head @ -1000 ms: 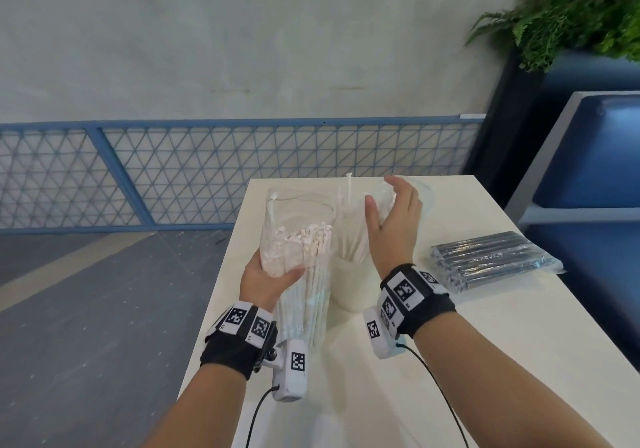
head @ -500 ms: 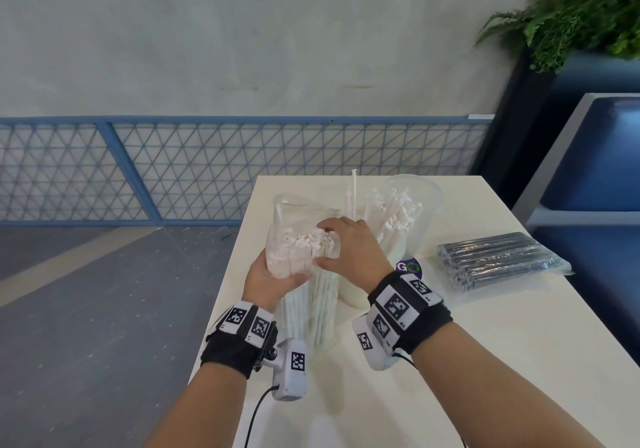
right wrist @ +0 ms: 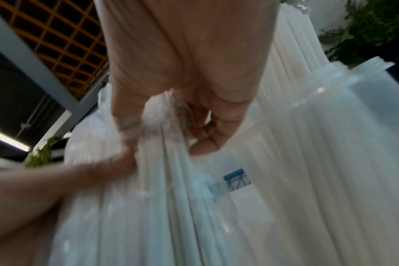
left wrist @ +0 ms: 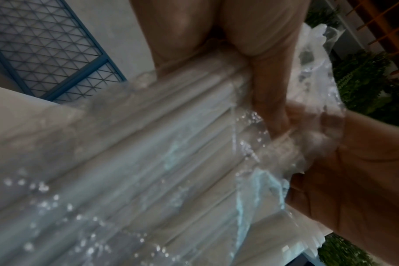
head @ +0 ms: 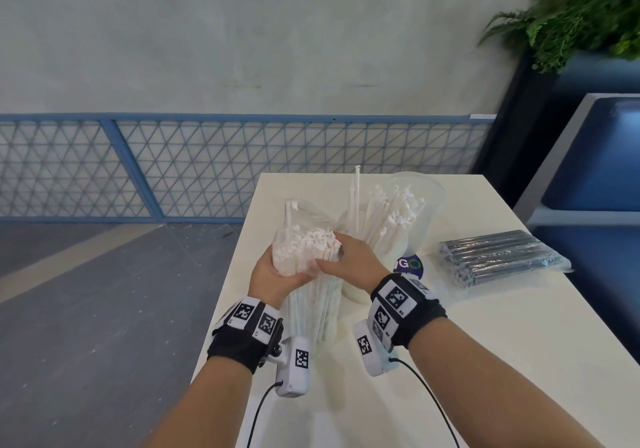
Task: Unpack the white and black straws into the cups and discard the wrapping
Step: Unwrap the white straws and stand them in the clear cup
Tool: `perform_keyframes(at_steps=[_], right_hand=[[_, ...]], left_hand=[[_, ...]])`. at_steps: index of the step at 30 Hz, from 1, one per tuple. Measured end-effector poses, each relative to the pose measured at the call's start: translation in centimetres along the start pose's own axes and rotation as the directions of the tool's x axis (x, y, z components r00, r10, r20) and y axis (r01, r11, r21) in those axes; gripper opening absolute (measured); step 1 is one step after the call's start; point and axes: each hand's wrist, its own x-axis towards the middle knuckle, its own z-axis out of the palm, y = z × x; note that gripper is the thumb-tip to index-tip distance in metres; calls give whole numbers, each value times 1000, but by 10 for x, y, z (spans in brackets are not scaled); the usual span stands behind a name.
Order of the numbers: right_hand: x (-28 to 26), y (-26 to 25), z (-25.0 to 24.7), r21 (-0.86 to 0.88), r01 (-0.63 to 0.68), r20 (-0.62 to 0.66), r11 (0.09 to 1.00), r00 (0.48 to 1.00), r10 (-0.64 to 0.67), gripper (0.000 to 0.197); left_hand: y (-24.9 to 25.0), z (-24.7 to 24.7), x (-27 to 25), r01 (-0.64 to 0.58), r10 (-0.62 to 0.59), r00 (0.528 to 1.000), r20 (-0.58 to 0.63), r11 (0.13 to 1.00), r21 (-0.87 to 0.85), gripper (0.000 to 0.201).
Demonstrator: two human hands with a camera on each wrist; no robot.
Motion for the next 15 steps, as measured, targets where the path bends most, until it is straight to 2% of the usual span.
perform_keyframes(at_steps=[5, 8, 13, 15], right_hand=[[-9, 4, 11, 86, 10, -109, 996, 994, -1, 53], [-14, 5, 17, 119, 8, -175, 993, 984, 13, 46], [-20, -2, 16, 206, -34, -334, 978, 937, 103, 35], [-20, -11, 7, 295, 6, -390, 956, 914, 114, 26]], left_hand=[[0, 2, -1, -6, 6, 1000, 14, 1000, 9, 59], [-1, 3, -1, 5, -5, 1000, 23, 1000, 18, 54], [-1, 4, -1, 10, -11, 1000, 15, 998, 62, 58], [-2, 5, -1, 1, -2, 1000, 13, 994, 105, 61]])
